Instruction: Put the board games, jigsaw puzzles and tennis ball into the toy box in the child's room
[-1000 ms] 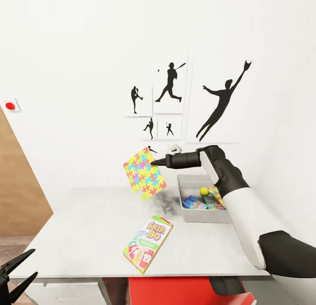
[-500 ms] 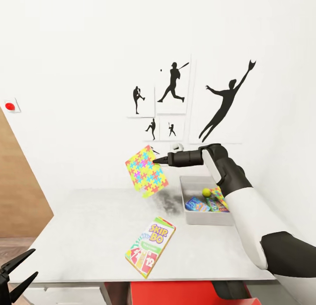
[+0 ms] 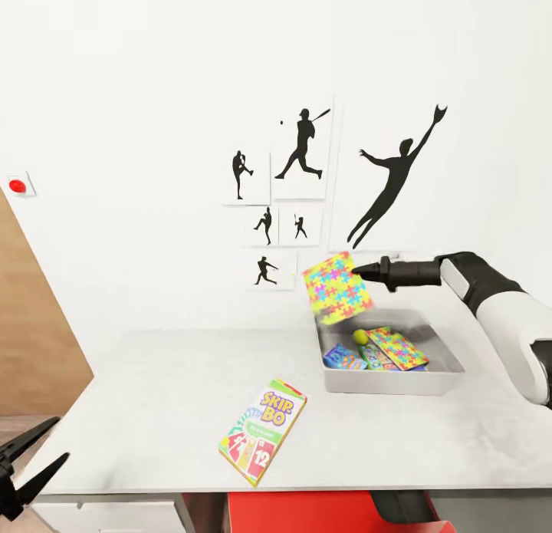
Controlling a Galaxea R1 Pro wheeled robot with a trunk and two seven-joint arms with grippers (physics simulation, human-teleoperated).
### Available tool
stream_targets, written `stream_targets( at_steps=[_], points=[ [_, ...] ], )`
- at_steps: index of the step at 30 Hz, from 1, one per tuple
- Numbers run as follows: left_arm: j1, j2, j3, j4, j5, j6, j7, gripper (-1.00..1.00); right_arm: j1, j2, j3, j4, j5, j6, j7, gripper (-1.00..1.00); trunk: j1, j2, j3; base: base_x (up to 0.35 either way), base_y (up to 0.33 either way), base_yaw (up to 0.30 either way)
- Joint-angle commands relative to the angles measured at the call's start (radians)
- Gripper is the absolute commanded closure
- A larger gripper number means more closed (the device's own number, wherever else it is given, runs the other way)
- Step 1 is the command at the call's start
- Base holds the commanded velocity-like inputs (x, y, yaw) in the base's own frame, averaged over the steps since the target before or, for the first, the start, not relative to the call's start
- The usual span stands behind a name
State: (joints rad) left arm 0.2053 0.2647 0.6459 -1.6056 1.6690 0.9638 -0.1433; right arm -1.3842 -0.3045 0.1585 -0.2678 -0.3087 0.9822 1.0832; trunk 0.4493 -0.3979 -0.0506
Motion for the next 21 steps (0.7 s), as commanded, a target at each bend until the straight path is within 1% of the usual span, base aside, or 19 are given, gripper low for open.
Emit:
stream_targets(
  at_steps=[1, 2, 3, 5, 6, 8, 9, 10, 11, 12, 13, 14, 15, 17, 18, 19, 21],
  points=[
    [-0.009, 0.000, 0.000, 0.000, -0.009, 0.004, -0.019, -1.00, 0.001, -0.011, 0.010, 0.004, -0.010, 0.000, 0.024, 1.00, 0.001, -0.002, -0.002, 0.000, 0.000, 0.000],
    [-0.019, 0.000, -0.001, -0.001, -0.009, 0.008, -0.026, -1.00, 0.005, -0.019, 0.011, 0.006, -0.011, -0.006, 0.042, 1.00, 0.001, -0.002, -0.002, 0.000, 0.000, 0.000],
    [-0.040, 0.001, -0.010, -0.001, -0.009, 0.020, -0.036, -1.00, 0.019, -0.030, 0.012, 0.010, -0.012, -0.023, 0.069, 1.00, 0.001, -0.002, -0.002, 0.000, 0.000, 0.000],
    [-0.065, 0.002, -0.026, -0.001, -0.009, 0.030, -0.040, -1.00, 0.036, -0.037, 0.013, 0.010, -0.014, -0.048, 0.087, 1.00, 0.001, -0.002, -0.002, 0.000, 0.000, 0.000],
    [-0.091, 0.004, -0.040, -0.002, -0.010, 0.037, -0.037, -1.00, 0.051, -0.042, 0.013, 0.009, -0.016, -0.078, 0.099, 1.00, 0.001, -0.002, -0.002, 0.000, 0.000, 0.000],
    [-0.119, 0.005, -0.050, -0.002, -0.009, 0.041, -0.022, -1.00, 0.061, -0.046, 0.014, 0.008, -0.017, -0.107, 0.107, 1.00, 0.001, -0.002, -0.002, 0.000, 0.000, 0.000],
    [-0.153, 0.004, -0.058, -0.002, -0.008, 0.044, 0.009, -1.00, 0.069, -0.048, 0.014, 0.008, -0.018, -0.131, 0.112, 1.00, 0.001, -0.002, -0.002, 0.000, 0.000, 0.000],
    [-0.197, 0.002, -0.075, -0.002, -0.005, 0.046, 0.066, -1.00, 0.079, -0.049, 0.015, 0.009, -0.018, -0.148, 0.115, 1.00, 0.001, -0.002, -0.002, 0.000, 0.000, 0.000],
    [-0.260, -0.002, -0.112, -0.001, -0.001, 0.048, 0.166, -1.00, 0.098, -0.050, 0.015, 0.009, -0.017, -0.163, 0.118, 1.00, 0.001, -0.002, -0.002, 0.000, 0.000, 0.000],
    [-0.306, -0.003, -0.149, -0.001, 0.001, 0.048, 0.247, -1.00, 0.112, -0.050, 0.015, 0.009, -0.017, -0.170, 0.117, 1.00, 0.001, -0.002, -0.002, 0.000, 0.000, 0.000],
    [-0.330, -0.004, -0.173, -0.002, 0.001, 0.048, 0.291, -1.00, 0.119, -0.050, 0.015, 0.009, -0.017, -0.174, 0.114, 1.00, 0.001, -0.002, -0.003, 0.000, 0.000, 0.000],
    [-0.378, -0.006, -0.232, -0.002, 0.001, 0.049, 0.377, -1.00, 0.131, -0.050, 0.015, 0.012, -0.017, -0.181, 0.108, 1.00, 0.001, -0.002, -0.003, 0.000, 0.000, 0.000],
    [-0.422, -0.007, -0.300, -0.001, 0.000, 0.048, 0.459, -1.00, 0.138, -0.051, 0.014, 0.014, -0.017, -0.185, 0.101, 1.00, 0.001, -0.002, -0.005, 0.000, 0.000, 0.000],
    [-0.459, -0.007, -0.358, 0.002, 0.000, 0.045, 0.526, -1.00, 0.143, -0.056, 0.012, 0.016, -0.018, -0.185, 0.097, 1.00, 0.001, -0.002, -0.007, 0.000, 0.000, 0.000],
    [-0.473, -0.008, -0.379, 0.003, 0.001, 0.044, 0.553, -1.00, 0.144, -0.061, 0.010, 0.016, -0.018, -0.185, 0.095, 1.00, 0.001, -0.002, -0.008, 0.000, 0.000, 0.000],
    [-0.494, -0.008, -0.410, 0.003, 0.002, 0.042, 0.593, -1.00, 0.147, -0.072, 0.008, 0.017, -0.019, -0.184, 0.092, 1.00, 0.001, -0.002, -0.010, 0.000, 0.000, 0.000],
    [-0.510, -0.008, -0.430, 0.001, 0.005, 0.042, 0.619, -1.00, 0.148, -0.083, 0.005, 0.018, -0.020, -0.183, 0.091, 1.00, 0.001, -0.002, -0.013, 0.000, 0.000, 0.000]
  ],
)
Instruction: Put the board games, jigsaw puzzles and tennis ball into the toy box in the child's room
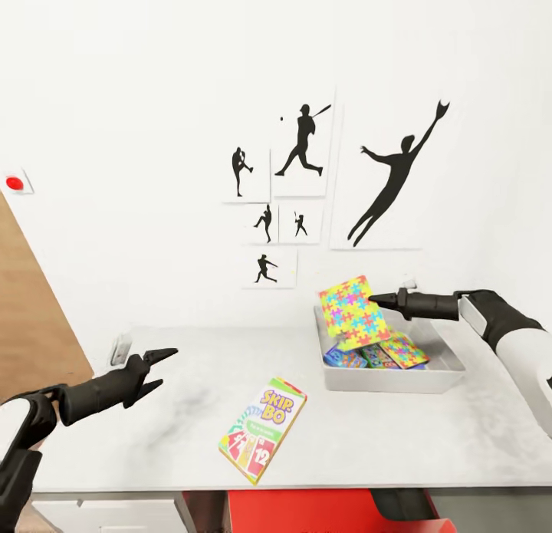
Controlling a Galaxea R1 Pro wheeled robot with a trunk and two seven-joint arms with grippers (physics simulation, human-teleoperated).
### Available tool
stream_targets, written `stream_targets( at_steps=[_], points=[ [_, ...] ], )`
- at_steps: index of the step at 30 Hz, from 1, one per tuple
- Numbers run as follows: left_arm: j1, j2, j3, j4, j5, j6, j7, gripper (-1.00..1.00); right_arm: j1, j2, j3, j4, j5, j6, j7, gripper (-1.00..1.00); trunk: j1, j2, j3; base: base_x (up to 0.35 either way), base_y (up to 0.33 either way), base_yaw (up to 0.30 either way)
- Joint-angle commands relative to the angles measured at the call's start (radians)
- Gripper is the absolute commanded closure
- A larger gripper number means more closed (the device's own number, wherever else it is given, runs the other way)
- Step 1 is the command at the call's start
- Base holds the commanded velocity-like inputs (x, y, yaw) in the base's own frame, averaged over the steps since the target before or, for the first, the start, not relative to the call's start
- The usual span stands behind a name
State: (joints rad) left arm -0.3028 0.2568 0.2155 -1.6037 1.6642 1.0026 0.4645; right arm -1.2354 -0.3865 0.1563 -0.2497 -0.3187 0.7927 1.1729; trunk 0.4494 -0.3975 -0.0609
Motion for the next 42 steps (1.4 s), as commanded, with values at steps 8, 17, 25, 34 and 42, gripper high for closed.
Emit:
stream_targets(
  at_steps=[8, 17, 25, 34, 42],
  points=[
    [-0.085, 0.002, -0.036, -0.004, 0.105, 0.002, 0.057, -1.00, -0.010, -0.025, -0.024, 0.000, -0.024, -0.001, -0.159, 1.00, 0.001, -0.002, -0.015, 0.000, 0.000, 0.000],
    [-0.132, 0.000, -0.040, -0.004, 0.139, 0.004, 0.058, -1.00, -0.012, -0.022, -0.126, -0.013, -0.048, -0.017, -0.239, 1.00, 0.001, -0.002, -0.030, 0.000, 0.000, 0.000],
    [-0.159, 0.000, -0.052, -0.002, 0.153, 0.009, 0.059, -1.00, -0.012, -0.024, -0.134, -0.024, -0.044, -0.014, -0.058, 1.00, 0.001, -0.002, -0.042, 0.000, 0.000, 0.000],
    [-0.185, 0.001, -0.072, -0.003, 0.157, 0.010, 0.059, -1.00, -0.012, -0.029, -0.134, -0.037, -0.043, -0.004, -0.023, 1.00, 0.001, -0.002, -0.057, 0.000, 0.000, 0.000],
    [-0.191, 0.002, -0.073, -0.003, 0.159, 0.010, 0.059, -1.00, -0.012, -0.020, -0.133, -0.032, -0.039, 0.003, -0.034, 1.00, 0.001, -0.002, -0.070, 0.000, 0.000, 0.000]
  ],
)
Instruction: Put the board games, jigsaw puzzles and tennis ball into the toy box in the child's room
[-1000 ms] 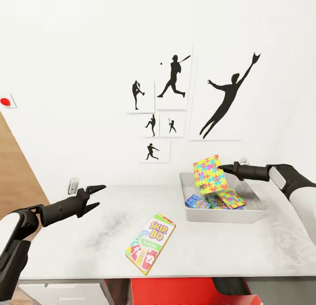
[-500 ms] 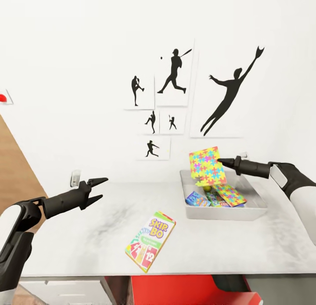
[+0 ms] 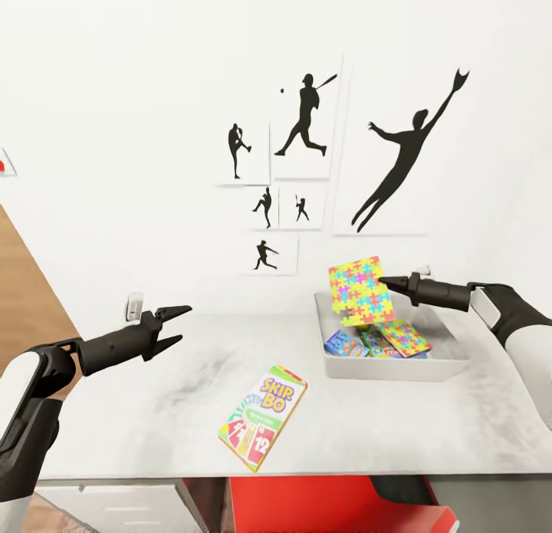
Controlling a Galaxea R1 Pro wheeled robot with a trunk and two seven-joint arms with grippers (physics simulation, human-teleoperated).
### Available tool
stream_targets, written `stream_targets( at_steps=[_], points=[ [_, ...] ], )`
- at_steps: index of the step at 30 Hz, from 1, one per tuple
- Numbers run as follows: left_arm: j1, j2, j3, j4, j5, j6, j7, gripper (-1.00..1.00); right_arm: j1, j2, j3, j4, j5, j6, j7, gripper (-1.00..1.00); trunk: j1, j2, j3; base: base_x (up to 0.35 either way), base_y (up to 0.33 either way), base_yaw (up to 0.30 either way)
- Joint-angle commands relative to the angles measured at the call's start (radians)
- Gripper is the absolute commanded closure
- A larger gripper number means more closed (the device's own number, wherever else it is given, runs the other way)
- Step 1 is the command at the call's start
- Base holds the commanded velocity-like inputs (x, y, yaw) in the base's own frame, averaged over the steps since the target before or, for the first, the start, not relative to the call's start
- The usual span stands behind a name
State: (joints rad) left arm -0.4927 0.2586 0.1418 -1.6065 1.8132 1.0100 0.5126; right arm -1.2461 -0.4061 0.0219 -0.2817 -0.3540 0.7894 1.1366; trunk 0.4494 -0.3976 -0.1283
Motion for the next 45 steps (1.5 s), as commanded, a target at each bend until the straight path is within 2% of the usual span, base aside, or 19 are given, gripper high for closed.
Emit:
stream_targets(
  at_steps=[1, 4, 6, 15, 17, 20, 21, 23, 24, 27, 32, 38, 43, 45],
  points=[
    [-0.001, 0.002, 0.001, -0.001, 0.019, 0.002, 0.010, -1.00, -0.001, -0.001, 0.002, 0.003, -0.004, 0.006, -0.002, 1.00, 0.001, -0.002, -0.004, 0.000, 0.000, 0.000],
    [-0.003, 0.007, 0.001, -0.001, 0.055, 0.002, 0.011, -1.00, -0.001, -0.001, 0.003, 0.006, -0.004, 0.005, -0.007, 1.00, 0.001, -0.002, -0.009, 0.000, 0.000, 0.000],
    [-0.006, 0.009, 0.002, -0.001, 0.065, 0.002, 0.011, -1.00, -0.001, 0.000, 0.003, 0.007, -0.003, 0.005, -0.008, 1.00, 0.001, -0.002, -0.012, 0.000, 0.000, 0.000],
    [-0.027, 0.010, 0.001, -0.001, 0.077, 0.002, 0.012, -1.00, -0.001, 0.004, 0.004, 0.007, -0.001, 0.005, -0.026, 1.00, 0.001, -0.002, -0.026, 0.000, 0.000, 0.000],
    [-0.027, 0.010, 0.002, -0.001, 0.077, 0.002, 0.012, -1.00, -0.001, 0.020, 0.004, 0.008, -0.001, 0.005, -0.031, 1.00, 0.001, -0.002, -0.030, 0.000, 0.000, 0.000],
    [-0.026, 0.011, 0.009, -0.001, 0.077, 0.002, 0.012, -1.00, -0.001, 0.029, 0.004, 0.007, 0.000, 0.005, -0.037, 1.00, 0.001, -0.002, -0.034, 0.000, 0.000, 0.000],
    [-0.026, 0.005, 0.010, -0.001, 0.064, -0.003, 0.065, -1.00, 0.000, 0.032, 0.004, 0.002, -0.002, 0.006, -0.032, 1.00, 0.001, -0.002, -0.036, 0.000, 0.000, 0.000],
    [-0.028, 0.003, 0.007, -0.001, 0.062, -0.004, 0.114, -1.00, 0.001, 0.032, 0.005, 0.000, -0.003, 0.006, -0.031, 1.00, 0.001, -0.002, -0.039, 0.000, 0.000, 0.000],
    [-0.030, 0.000, 0.006, -0.001, 0.060, -0.005, 0.158, -1.00, 0.001, 0.032, 0.005, 0.000, -0.003, 0.007, -0.030, 1.00, 0.001, -0.002, -0.041, 0.000, 0.000, 0.000],
    [-0.036, -0.008, 0.002, -0.001, 0.059, -0.007, 0.219, -1.00, 0.002, 0.032, 0.004, -0.002, -0.003, 0.007, -0.029, 1.00, 0.001, -0.002, -0.046, 0.000, 0.000, 0.000],
    [-0.053, -0.013, 0.002, -0.001, 0.062, -0.013, 0.247, -1.00, 0.001, 0.031, 0.001, -0.002, -0.002, 0.007, -0.030, 1.00, 0.001, -0.002, -0.054, 0.000, 0.000, 0.000],
    [-0.107, -0.014, 0.001, -0.001, 0.085, -0.016, 0.264, -1.00, 0.001, 0.028, 0.000, -0.002, -0.002, 0.007, -0.030, 1.00, 0.001, -0.002, -0.063, 0.000, 0.000, 0.000],
    [-0.120, -0.013, 0.001, -0.001, 0.144, -0.014, 0.265, -1.00, 0.001, 0.027, 0.000, -0.002, -0.002, 0.007, -0.031, 1.00, 0.001, -0.002, -0.071, 0.000, 0.000, 0.000],
    [-0.120, -0.013, 0.001, -0.001, 0.152, -0.012, 0.265, -1.00, 0.001, 0.027, 0.000, -0.002, -0.002, 0.007, -0.030, 1.00, 0.001, -0.002, -0.074, 0.000, 0.000, 0.000]
  ],
)
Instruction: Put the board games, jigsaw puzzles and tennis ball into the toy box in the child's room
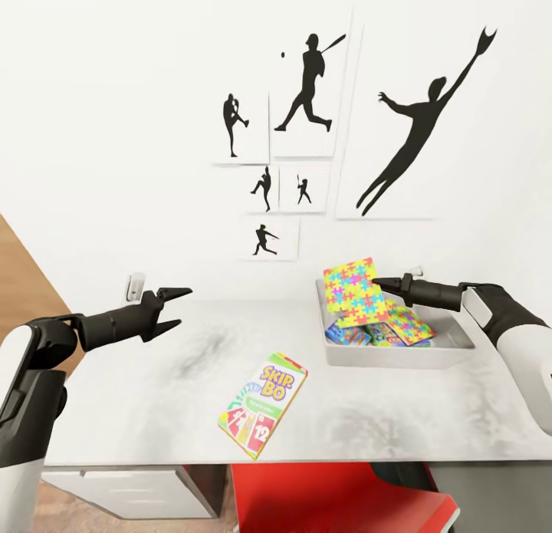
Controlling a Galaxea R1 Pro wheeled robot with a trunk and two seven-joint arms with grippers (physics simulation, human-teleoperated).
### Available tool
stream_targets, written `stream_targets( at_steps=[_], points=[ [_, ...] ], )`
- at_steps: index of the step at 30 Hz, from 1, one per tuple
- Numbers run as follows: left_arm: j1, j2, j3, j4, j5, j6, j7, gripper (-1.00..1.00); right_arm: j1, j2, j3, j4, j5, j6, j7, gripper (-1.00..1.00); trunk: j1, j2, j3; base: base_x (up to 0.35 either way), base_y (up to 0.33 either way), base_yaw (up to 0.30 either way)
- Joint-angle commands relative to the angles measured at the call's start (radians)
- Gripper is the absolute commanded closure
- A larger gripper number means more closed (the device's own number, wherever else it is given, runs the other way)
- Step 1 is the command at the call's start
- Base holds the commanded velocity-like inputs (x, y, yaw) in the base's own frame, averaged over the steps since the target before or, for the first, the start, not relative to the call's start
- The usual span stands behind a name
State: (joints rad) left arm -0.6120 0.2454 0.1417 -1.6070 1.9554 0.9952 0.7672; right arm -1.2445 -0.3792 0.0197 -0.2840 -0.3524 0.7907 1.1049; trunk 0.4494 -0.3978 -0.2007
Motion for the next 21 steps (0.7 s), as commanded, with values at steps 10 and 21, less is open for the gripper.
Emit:
stream_targets(
  at_steps=[10, 21],
  points=[
    [0.002, 0.002, -0.001, -0.001, 0.048, 0.010, 0.006, -1.00, -0.001, -0.002, 0.001, 0.002, -0.005, 0.006, 0.004, 1.00, 0.001, -0.002, -0.018, 0.000, 0.000, 0.000],
    [0.006, 0.004, -0.001, -0.001, 0.057, 0.011, 0.005, -1.00, -0.001, -0.003, 0.000, 0.002, -0.005, 0.006, 0.004, 1.00, 0.001, -0.002, -0.036, 0.000, 0.000, 0.000]
  ],
)
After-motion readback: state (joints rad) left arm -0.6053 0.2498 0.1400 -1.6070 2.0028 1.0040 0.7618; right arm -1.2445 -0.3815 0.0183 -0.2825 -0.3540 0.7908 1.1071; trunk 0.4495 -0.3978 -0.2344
